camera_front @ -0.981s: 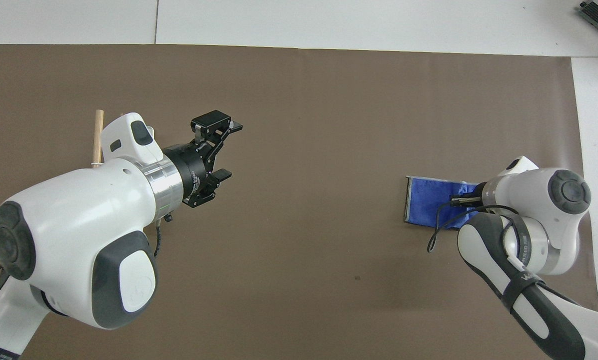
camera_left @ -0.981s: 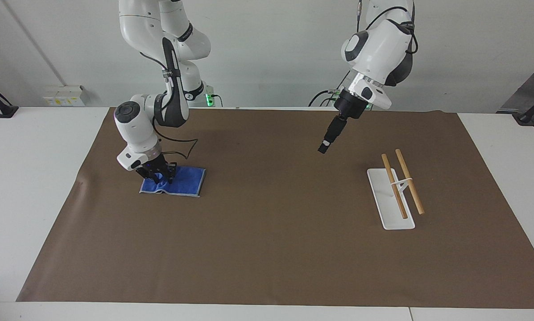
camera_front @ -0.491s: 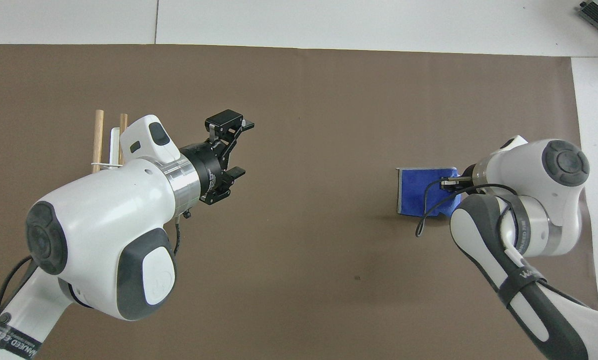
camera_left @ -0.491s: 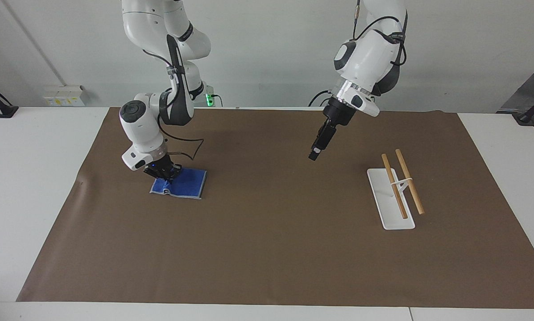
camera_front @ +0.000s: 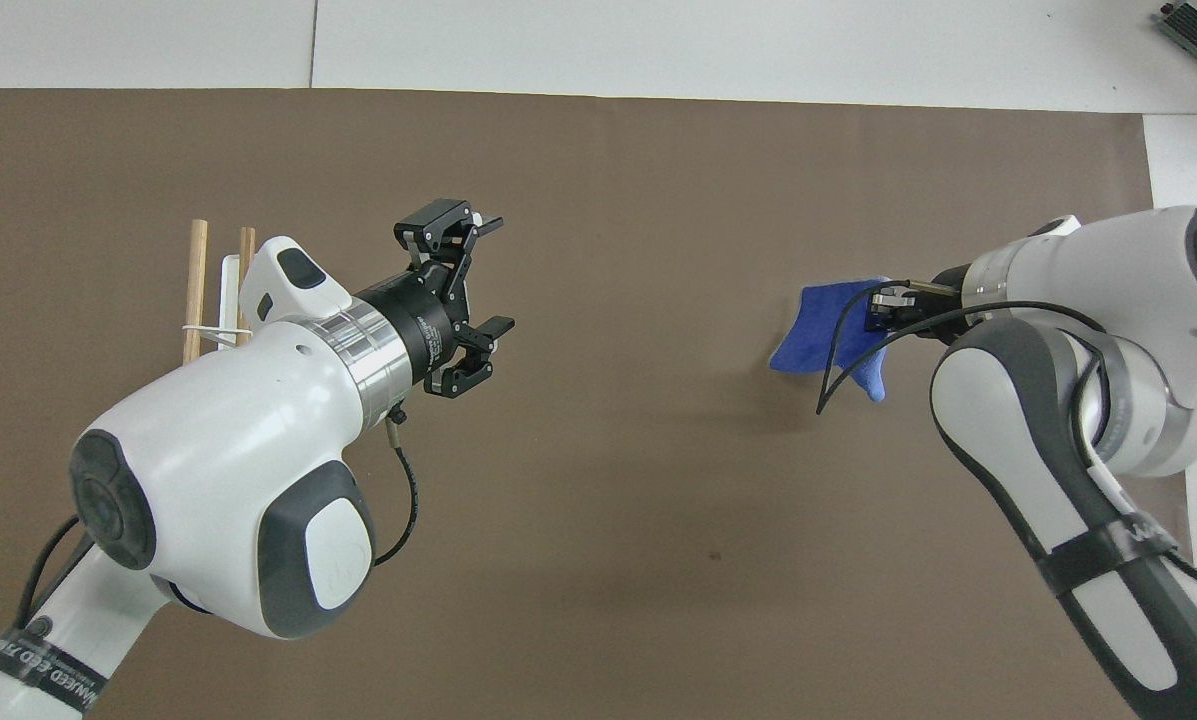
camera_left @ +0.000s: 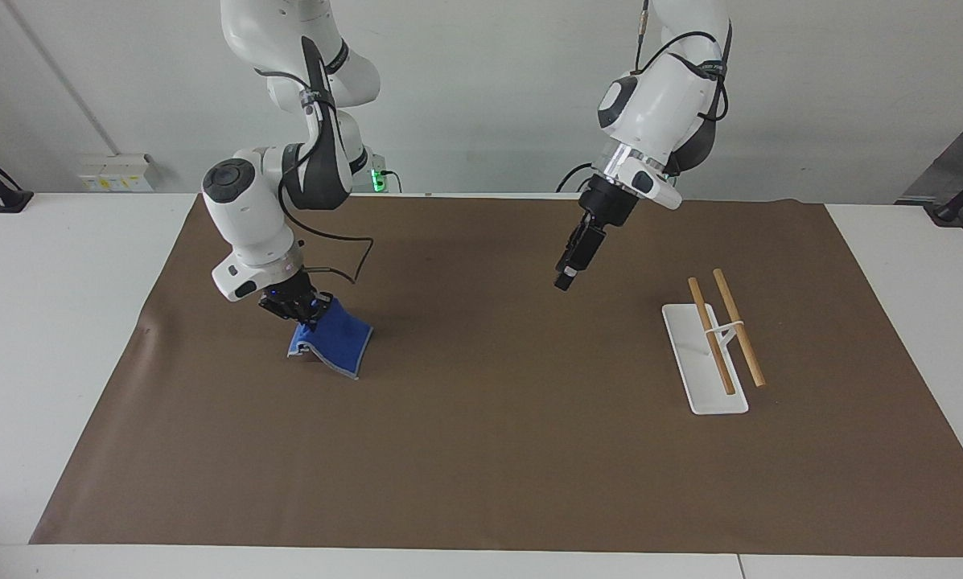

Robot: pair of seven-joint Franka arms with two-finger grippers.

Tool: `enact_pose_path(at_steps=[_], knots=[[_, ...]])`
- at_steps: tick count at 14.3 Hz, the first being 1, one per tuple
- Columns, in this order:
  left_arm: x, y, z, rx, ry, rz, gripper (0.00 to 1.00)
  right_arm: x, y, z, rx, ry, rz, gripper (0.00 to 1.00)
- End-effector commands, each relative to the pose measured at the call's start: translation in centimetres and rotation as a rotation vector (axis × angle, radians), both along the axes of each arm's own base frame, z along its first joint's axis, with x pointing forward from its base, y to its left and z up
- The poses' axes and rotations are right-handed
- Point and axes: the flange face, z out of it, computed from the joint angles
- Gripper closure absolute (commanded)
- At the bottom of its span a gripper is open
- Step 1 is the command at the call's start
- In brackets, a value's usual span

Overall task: Right arm passes towel to left arm to hang
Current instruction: 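Lift the blue towel with the right gripper toward the left gripper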

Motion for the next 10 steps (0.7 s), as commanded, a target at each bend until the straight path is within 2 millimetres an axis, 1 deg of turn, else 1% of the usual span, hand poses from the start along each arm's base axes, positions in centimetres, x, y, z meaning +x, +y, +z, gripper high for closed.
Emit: enact_pose_path(at_steps=[1,3,4,6,8,9,10], knots=[[0.3,-0.6,-0.1,-0.054,0.013,0.041,0.0,0.8,0.4,2.7,0.134,-0.006,-0.11,1.0],[0.3,-0.9,-0.6,-0.059,0.028,0.04,0.0,1.2,0.6,3.7,0.311,0.004,-0.228,1.0],[0.4,-0.9,-0.6,-0.06,0.022,0.042,0.0,1.2,0.8,3.9,0.374,0.014,-0.274,1.0],[0.0,-1.6,-0.2,-0.069,0.006,0.035,0.0,1.1,1.6,4.1,0.43,0.046,-0.337,1.0],[0.5,-2.2,0.3,-0.094,-0.011,0.036,0.0,1.2,2.0,4.5,0.51,0.083,-0.438,1.0],[0.6,-3.1,0.3,-0.103,-0.011,0.02,0.0,1.2,2.1,4.7,0.567,0.097,-0.472,1.0],[0.7,-3.4,0.2,-0.11,-0.023,0.018,0.0,1.3,2.3,4.8,0.623,0.108,-0.499,1.0]])
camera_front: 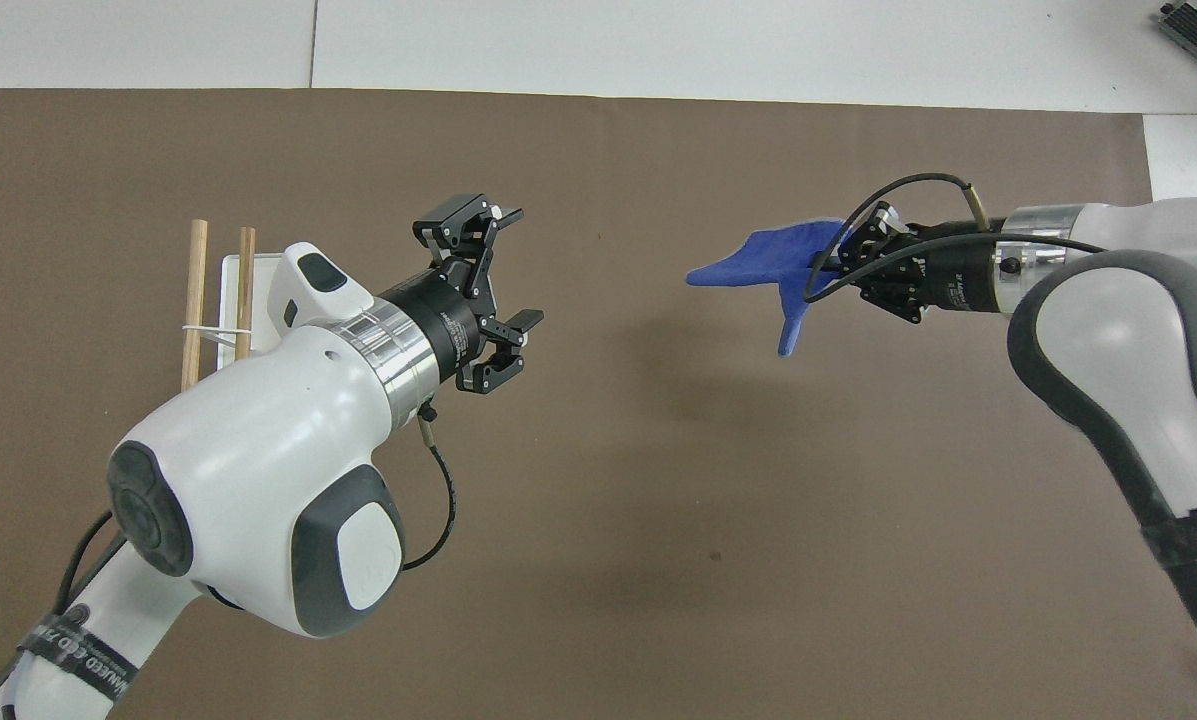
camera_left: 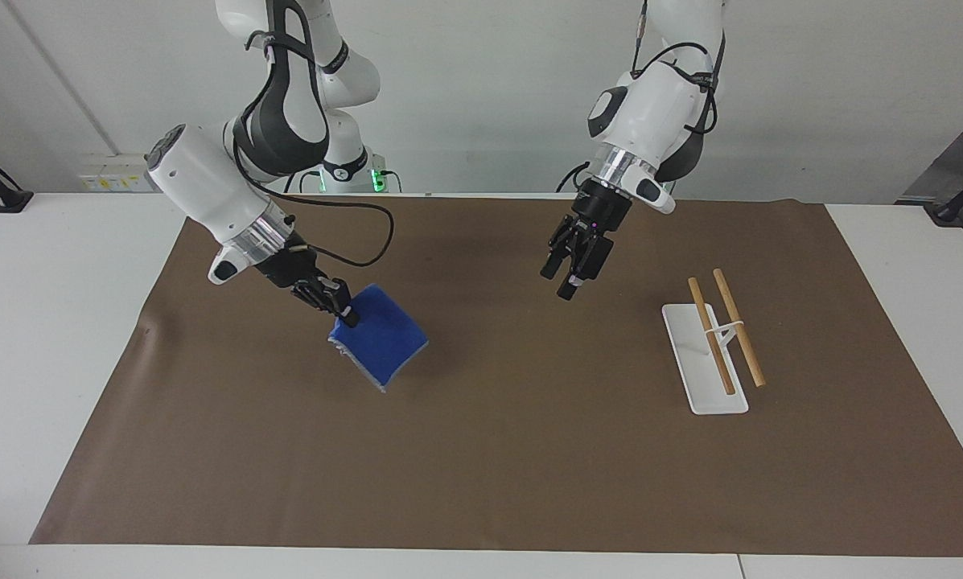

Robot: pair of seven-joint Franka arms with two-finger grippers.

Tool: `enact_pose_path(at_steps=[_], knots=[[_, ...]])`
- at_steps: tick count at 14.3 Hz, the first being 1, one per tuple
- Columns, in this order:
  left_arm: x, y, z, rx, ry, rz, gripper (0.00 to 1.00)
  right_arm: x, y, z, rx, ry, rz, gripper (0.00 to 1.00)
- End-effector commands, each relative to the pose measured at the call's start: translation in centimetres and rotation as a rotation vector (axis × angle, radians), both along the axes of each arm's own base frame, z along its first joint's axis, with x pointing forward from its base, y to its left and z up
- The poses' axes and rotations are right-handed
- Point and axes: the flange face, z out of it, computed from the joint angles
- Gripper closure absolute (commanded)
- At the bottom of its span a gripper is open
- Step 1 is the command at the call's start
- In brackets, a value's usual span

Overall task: Right arm passes towel to left arm to hang
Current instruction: 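Lift the blue towel with the right gripper toward the left gripper, then grasp the towel's hanging end with the left gripper from the right gripper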

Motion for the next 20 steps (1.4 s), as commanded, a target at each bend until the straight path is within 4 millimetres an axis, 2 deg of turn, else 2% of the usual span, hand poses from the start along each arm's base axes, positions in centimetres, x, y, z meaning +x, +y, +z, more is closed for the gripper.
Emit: enact_pose_path(at_steps=[1,4,7,10,16,17,20], knots=[[0.9,-1.1,0.1,-0.049,-0.028,0.006,0.0,-0.1,0.4,1.2,0.151,0.031,-0.085,1.0],[1.4,-2.6,-1.5,-0.008,-0.045,-0.053,0.0,-0.5,3.3,1.6,0.238,0.064,-0.107,1.0],[0.7,-3.9,-2.0,0.006,-0.047,-0.09,0.0,-1.0,5.4,1.9,0.274,0.075,-0.089,1.0],[0.5,-4.5,-2.3,0.001,-0.05,-0.099,0.0,-1.2,6.2,2.1,0.332,0.085,-0.103,1.0],[0.3,-5.5,-3.1,0.038,-0.08,-0.147,0.0,-2.3,9.3,2.3,0.408,0.107,-0.115,1.0],[0.3,-5.6,-3.1,0.043,-0.084,-0.151,0.03,-2.5,10.0,2.4,0.421,0.108,-0.111,1.0],[0.3,-5.6,-3.1,0.045,-0.086,-0.153,0.43,-2.6,10.4,2.2,0.418,0.101,-0.117,1.0]])
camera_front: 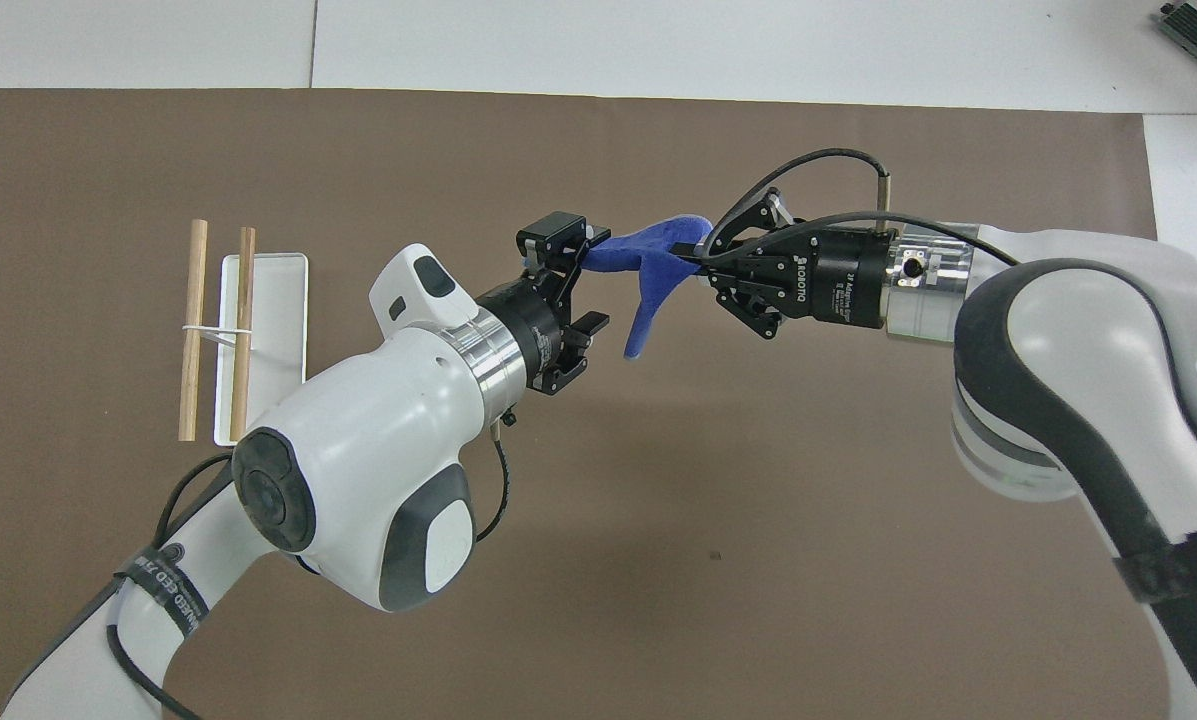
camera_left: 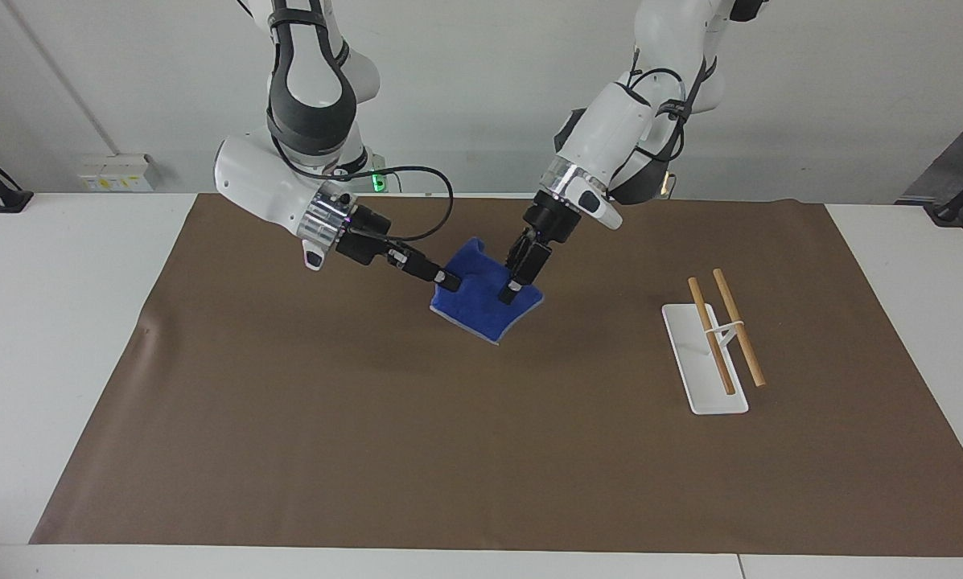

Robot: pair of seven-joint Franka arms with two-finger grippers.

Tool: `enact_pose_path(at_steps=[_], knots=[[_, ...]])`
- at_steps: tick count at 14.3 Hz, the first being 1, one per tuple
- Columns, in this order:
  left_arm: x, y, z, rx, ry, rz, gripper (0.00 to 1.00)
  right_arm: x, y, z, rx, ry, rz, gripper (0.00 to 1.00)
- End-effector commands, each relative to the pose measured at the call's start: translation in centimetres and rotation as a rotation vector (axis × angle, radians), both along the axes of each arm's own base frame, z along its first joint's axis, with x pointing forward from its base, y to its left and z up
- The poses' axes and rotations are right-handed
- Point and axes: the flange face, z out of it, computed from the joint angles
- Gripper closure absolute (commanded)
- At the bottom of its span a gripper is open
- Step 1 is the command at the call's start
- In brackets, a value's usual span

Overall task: Right arm passes towel to left arm to hang
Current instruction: 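Grasp the towel's hanging end with the left gripper from the right gripper, then carry the towel with the left gripper while the right gripper withdraws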

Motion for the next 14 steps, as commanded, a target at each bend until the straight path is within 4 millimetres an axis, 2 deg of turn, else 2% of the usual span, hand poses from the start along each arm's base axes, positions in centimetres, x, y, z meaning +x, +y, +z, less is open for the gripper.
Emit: enact_pose_path(at_steps=[1,2,4,8,11,12,13,14], knots=[[0.3,-0.5,0.1,-0.006,-0.021,-0.012,0.58,-1.0,-0.1,0.1,0.02,0.013,-0.033,1.0],[0.3,-0.5,0.1,-0.006,-0.021,-0.012,0.74,-1.1,-0.1,0.0,0.019,0.016,-0.031,1.0],[0.3,-0.5,0.1,-0.005,-0.021,-0.012,0.98,-1.0,-0.1,0.0,0.018,0.014,-0.032,1.0],[0.4,-0.3,-0.1,0.011,-0.034,-0.024,1.0,-1.0,-0.3,0.0,0.018,0.012,-0.034,1.0],[0.9,0.4,-0.4,0.096,-0.113,-0.113,1.0,-1.0,-0.4,-0.1,-0.016,-0.014,-0.011,1.0],[1.5,0.9,-0.2,0.144,-0.167,-0.166,1.0,-1.0,-0.5,-0.2,-0.049,-0.041,0.013,0.89],[2.5,1.1,0.2,0.17,-0.212,-0.205,1.0,-1.1,-0.6,-0.3,-0.1,-0.062,0.042,0.61],[3.5,1.6,0.7,0.179,-0.242,-0.217,1.0,-1.1,-0.7,0.0,-0.16,-0.085,0.072,0.22]])
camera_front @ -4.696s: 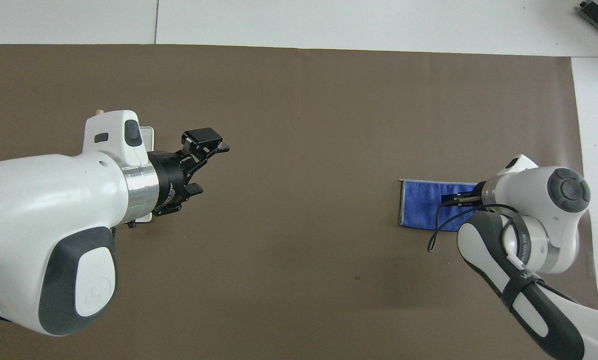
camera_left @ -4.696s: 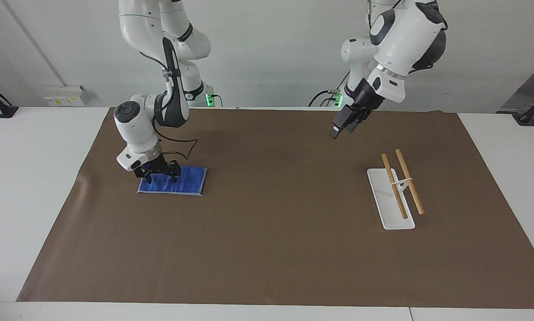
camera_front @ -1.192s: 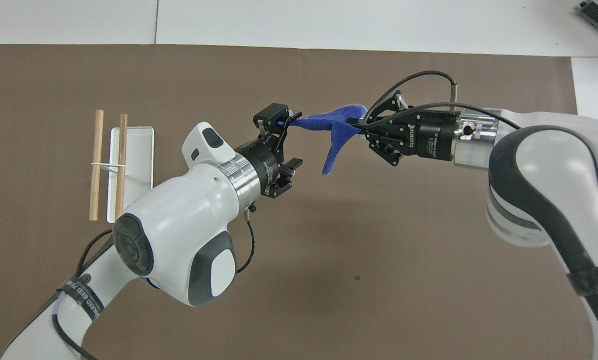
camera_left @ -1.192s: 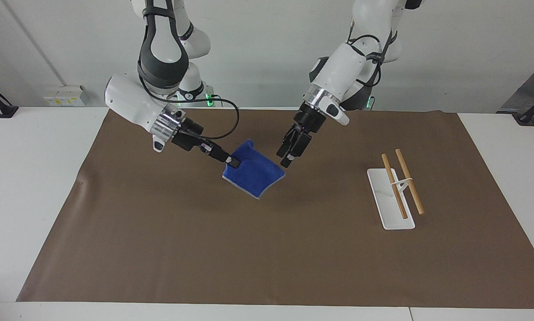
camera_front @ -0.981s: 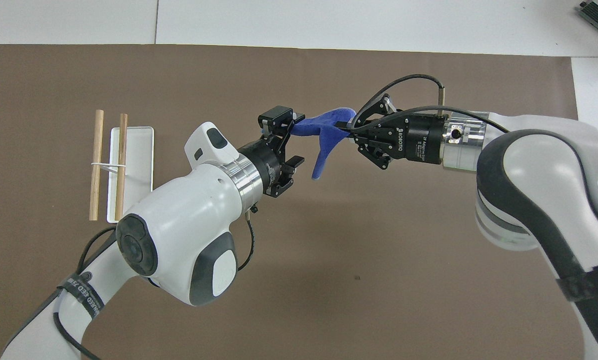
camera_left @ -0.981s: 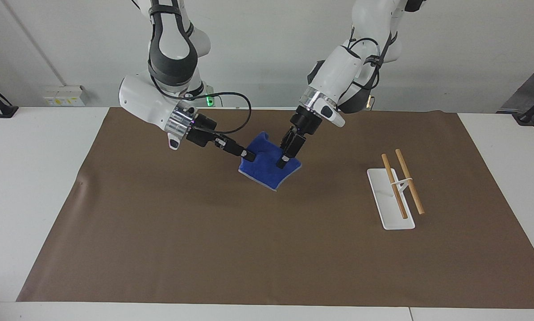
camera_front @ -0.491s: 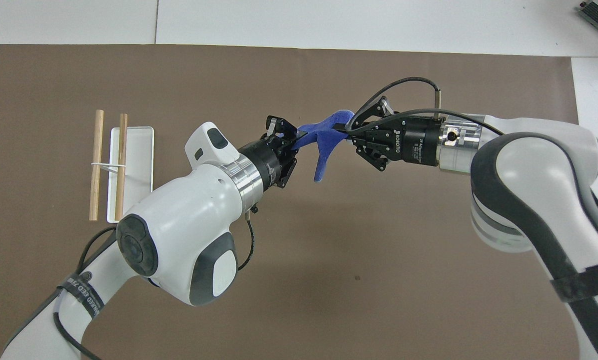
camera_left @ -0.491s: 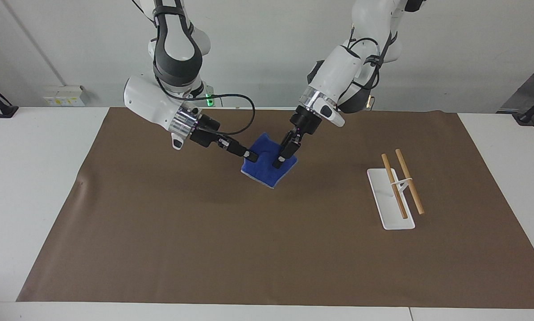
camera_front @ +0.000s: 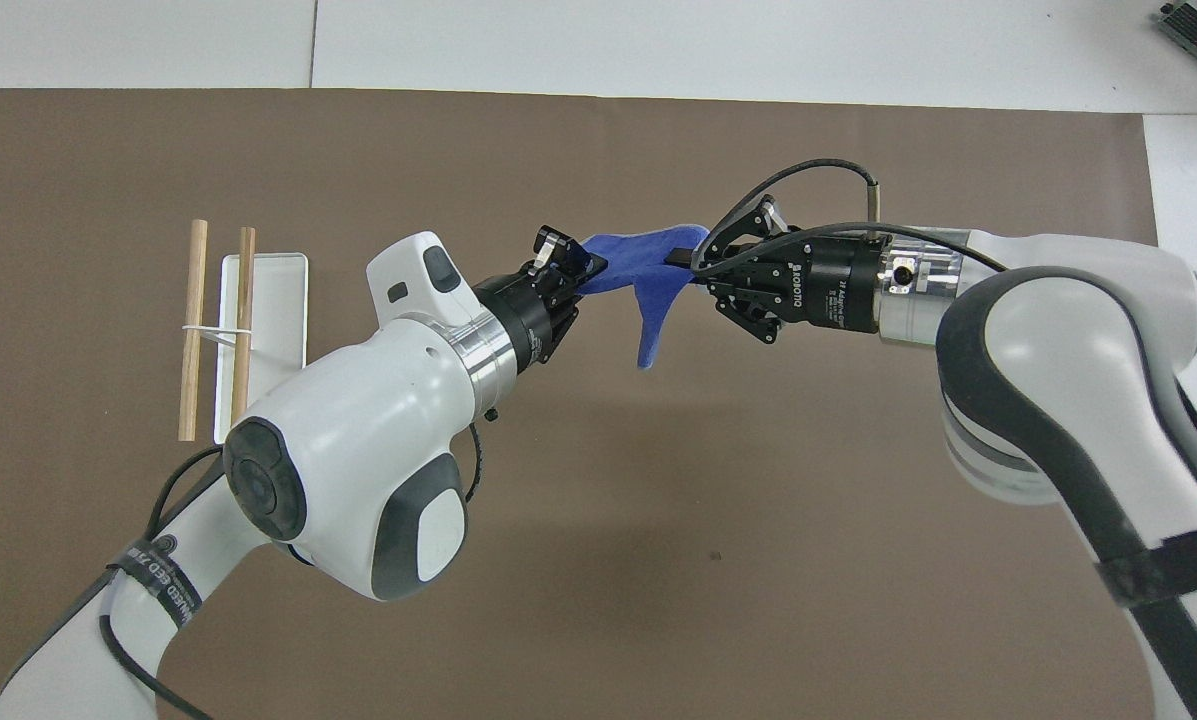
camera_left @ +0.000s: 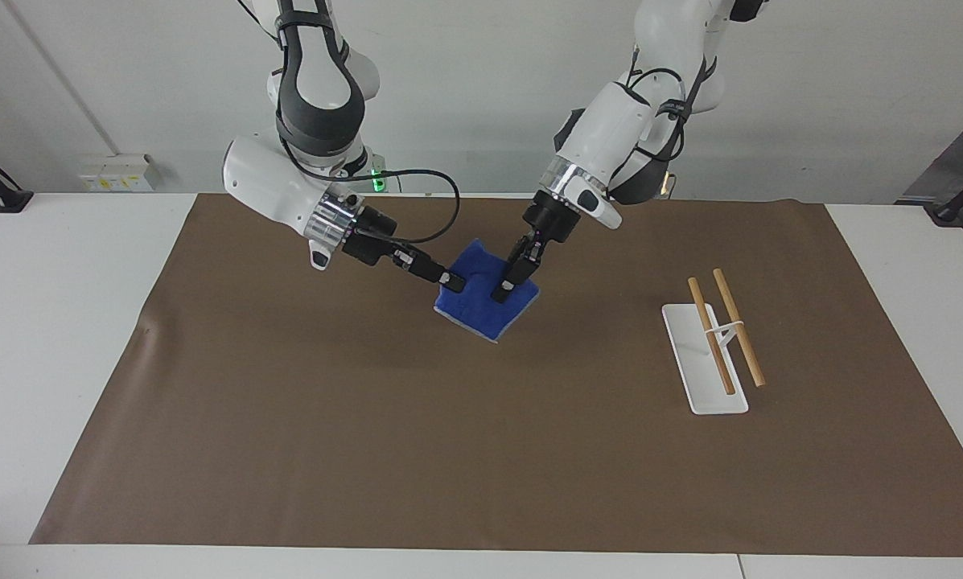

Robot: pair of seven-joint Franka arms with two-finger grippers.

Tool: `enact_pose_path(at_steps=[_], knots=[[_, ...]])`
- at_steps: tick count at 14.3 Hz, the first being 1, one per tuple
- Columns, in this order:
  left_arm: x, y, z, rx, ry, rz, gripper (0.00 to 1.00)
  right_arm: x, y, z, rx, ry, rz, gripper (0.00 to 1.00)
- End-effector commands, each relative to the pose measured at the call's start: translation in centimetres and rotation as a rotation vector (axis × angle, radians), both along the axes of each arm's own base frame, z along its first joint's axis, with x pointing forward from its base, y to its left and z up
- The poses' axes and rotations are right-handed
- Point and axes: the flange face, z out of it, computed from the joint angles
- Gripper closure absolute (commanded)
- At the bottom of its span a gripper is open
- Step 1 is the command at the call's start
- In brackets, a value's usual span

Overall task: Right arm passes towel to left arm to hang
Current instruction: 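Carry the towel with the left gripper while the right gripper withdraws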

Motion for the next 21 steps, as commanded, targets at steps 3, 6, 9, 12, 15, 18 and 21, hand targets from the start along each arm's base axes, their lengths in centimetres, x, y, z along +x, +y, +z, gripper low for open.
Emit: enact_pose_path(at_steps=[3,6,9,12,15,18,21], knots=[[3.9,2.2,1.1,0.113,-0.173,-0.12,1.0,-1.2,-2.2,0.8,-0.407,-0.154,0.187,0.0],[4.3,3.2,0.3,0.201,-0.198,-0.195,1.0,-1.1,-4.0,-0.1,-0.753,-0.229,0.371,0.0],[5.2,6.7,-1.2,0.291,-0.103,-0.237,1.0,-0.8,-8.5,-0.4,-1.009,-0.222,0.506,0.0],[7.8,14.2,-2.1,0.348,-0.01,-0.159,1.0,-0.8,-12.3,0.8,-1.078,-0.208,0.591,0.0],[9.8,22.8,-2.7,0.392,0.054,-0.07,1.0,-1.3,-15.4,4.7,-1.069,-0.145,0.597,0.0],[10.8,30.9,-2.8,0.439,0.071,0.005,1.0,-2.0,-18.7,9.2,-1.047,-0.085,0.609,0.0],[10.0,36.0,-3.7,0.498,0.095,-0.02,1.0,-3.3,-21.6,13.7,-1.04,-0.076,0.615,0.0]])
